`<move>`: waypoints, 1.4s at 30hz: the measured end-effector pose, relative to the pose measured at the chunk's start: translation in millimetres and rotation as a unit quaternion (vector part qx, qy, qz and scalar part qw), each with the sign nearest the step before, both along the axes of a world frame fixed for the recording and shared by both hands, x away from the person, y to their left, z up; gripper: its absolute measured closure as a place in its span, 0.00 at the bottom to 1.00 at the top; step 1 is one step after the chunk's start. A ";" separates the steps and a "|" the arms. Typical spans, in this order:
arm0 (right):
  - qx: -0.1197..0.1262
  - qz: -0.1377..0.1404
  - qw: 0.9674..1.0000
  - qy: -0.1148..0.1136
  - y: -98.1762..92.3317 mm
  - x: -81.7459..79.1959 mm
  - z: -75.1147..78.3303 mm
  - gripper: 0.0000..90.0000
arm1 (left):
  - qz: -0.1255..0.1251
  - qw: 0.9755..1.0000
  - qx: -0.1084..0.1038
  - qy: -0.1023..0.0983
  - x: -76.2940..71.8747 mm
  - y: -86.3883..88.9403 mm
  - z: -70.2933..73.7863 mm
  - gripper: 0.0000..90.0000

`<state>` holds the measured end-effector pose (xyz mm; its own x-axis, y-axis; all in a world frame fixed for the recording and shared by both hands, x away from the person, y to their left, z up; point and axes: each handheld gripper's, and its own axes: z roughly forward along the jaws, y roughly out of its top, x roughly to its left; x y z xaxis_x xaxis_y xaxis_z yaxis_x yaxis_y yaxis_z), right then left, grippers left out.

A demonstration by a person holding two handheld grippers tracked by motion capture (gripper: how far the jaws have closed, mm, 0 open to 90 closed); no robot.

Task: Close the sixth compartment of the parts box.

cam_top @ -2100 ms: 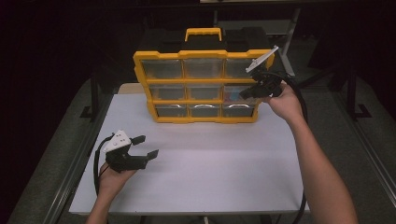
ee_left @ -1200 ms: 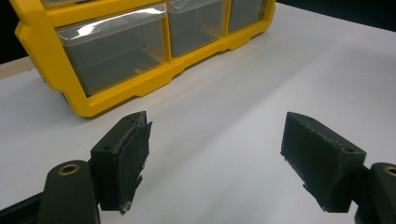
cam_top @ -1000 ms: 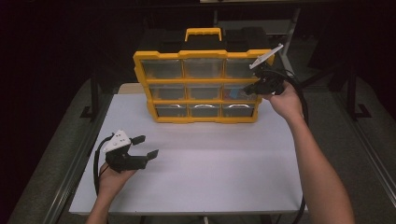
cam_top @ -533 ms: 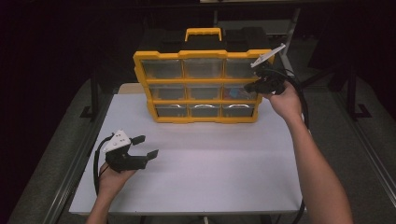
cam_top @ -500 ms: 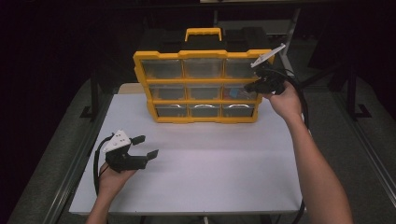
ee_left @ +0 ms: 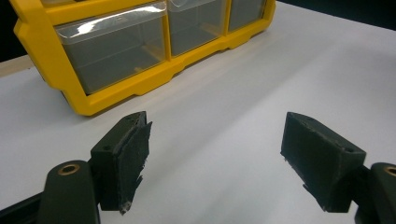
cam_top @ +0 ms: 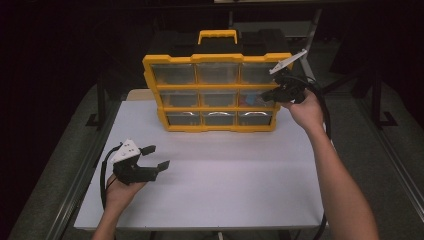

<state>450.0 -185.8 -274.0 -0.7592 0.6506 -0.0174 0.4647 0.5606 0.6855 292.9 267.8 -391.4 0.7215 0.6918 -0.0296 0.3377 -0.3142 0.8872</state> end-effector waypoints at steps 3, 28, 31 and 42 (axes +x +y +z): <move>0.007 0.003 1.000 0.005 -2.0 -0.7 -3.9 0.92 | 0.000 1.000 -0.002 0.001 -0.1 -0.5 -0.3 0.26; 0.057 0.009 0.998 0.020 -8.5 -16.8 -30.1 0.71 | -0.003 1.000 0.002 0.002 -0.3 -2.2 -1.4 0.26; 0.061 0.010 0.998 0.021 -8.8 -17.8 -32.5 0.68 | -0.002 1.000 0.000 0.003 -0.2 -2.1 -1.4 0.26; 0.076 0.013 0.997 0.018 -9.5 -26.1 -45.0 0.64 | -0.001 1.000 0.001 0.006 -0.3 -3.0 -2.1 0.26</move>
<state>423.9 -195.2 -319.0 -0.7748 0.6232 0.1067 0.4761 0.4640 0.7470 292.6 264.8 -393.6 0.7228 0.6901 -0.0371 0.3471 -0.3161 0.8829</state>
